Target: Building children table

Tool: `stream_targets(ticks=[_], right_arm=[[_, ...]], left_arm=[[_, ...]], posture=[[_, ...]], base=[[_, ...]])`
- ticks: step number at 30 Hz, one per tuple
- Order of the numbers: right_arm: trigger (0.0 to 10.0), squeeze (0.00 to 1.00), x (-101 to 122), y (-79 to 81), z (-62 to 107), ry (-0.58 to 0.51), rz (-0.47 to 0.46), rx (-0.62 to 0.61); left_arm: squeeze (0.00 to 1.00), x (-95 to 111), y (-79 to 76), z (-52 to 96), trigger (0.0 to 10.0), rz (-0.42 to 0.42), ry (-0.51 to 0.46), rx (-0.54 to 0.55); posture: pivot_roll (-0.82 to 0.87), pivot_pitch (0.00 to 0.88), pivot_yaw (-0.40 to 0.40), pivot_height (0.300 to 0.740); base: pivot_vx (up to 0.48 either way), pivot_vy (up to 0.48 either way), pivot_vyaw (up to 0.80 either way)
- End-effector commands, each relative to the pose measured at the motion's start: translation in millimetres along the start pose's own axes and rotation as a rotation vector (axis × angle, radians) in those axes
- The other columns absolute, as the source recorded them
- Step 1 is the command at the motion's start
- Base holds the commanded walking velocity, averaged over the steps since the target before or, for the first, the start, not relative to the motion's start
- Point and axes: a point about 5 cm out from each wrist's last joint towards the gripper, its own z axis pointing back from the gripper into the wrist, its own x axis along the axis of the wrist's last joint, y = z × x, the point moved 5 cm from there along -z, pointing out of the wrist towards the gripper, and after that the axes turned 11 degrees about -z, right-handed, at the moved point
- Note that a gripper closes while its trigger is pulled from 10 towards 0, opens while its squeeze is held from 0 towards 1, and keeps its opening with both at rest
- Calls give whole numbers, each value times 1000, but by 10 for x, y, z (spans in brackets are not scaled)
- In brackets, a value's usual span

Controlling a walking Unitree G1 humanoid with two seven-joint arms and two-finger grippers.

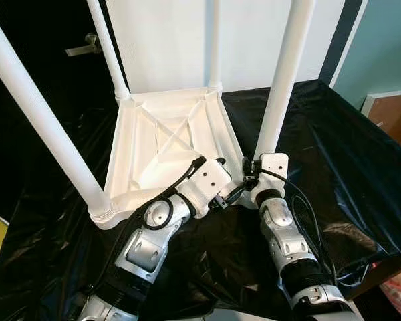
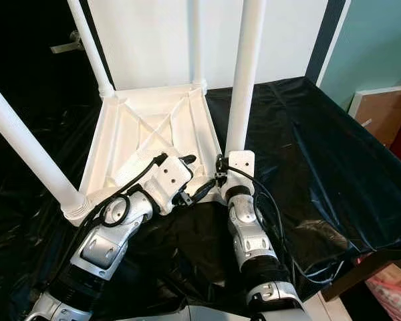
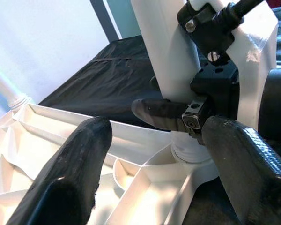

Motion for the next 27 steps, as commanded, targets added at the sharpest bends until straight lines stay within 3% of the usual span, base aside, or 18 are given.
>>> stream_targets(ticks=[1, 3, 4, 5, 12, 13, 20, 27], right_arm=[[10000, 0, -165, -199, 60, 71, -56, -82], [10000, 0, -165, -199, 60, 71, -56, -82], [10000, 0, -141, -18, 74, 59, -68, -14], [10000, 0, -133, 21, 76, 54, -68, 2], [10000, 0, -84, 101, 78, 42, -59, 26], [10000, 1000, -61, 114, 77, 34, -58, 31], [10000, 1000, 102, 123, 129, -34, -17, 146], [10000, 1000, 149, -80, 308, -4, -17, 353]], left_arm=[[0, -58, 46, -14, 10000, -1, 28, 39], [0, -58, 46, -14, 10000, -1, 28, 39], [0, -55, 58, -13, 10000, -6, 26, 41], [0, -58, 62, -10, 10000, -8, 26, 41], [0, -76, 88, 3, 10000, -10, 31, 48], [0, -83, 101, 6, 10000, -8, 34, 55], [0, -92, 91, 5, 10000, 1, 33, 62], [0, -165, 42, 64, 10000, 3, 55, 19]], posture=[[-42, 0, 16, 740], [-42, 0, 16, 740], [-39, 0, 15, 740], [-39, 0, 15, 740], [-35, 0, 13, 740], [-34, 0, 12, 740], [-39, 0, 13, 740], [-43, 0, 20, 740]], base=[[0, 0, 0], [0, 0, 0], [0, 0, 0], [0, 0, 0], [0, 0, 0], [0, 0, 0], [0, 0, 0], [0, 0, 0]])
